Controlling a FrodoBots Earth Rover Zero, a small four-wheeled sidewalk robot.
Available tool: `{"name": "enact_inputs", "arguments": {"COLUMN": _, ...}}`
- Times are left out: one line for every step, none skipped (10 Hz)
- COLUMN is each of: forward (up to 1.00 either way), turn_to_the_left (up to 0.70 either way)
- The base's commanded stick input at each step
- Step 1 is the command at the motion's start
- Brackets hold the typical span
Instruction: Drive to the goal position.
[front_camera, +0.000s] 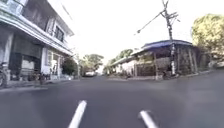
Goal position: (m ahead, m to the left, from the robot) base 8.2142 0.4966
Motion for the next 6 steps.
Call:
{"name": "enact_inputs", "arguments": {"forward": 0.85, "turn_to_the_left": 0.0}}
{"name": "enact_inputs", "arguments": {"forward": 0.85, "turn_to_the_left": 0.0}}
{"name": "enact_inputs", "arguments": {"forward": 0.85, "turn_to_the_left": 0.0}}
{"name": "enact_inputs", "arguments": {"forward": 0.85, "turn_to_the_left": 0.0}}
{"name": "enact_inputs", "arguments": {"forward": 0.85, "turn_to_the_left": 0.0}}
{"name": "enact_inputs", "arguments": {"forward": 0.85, "turn_to_the_left": 0.0}}
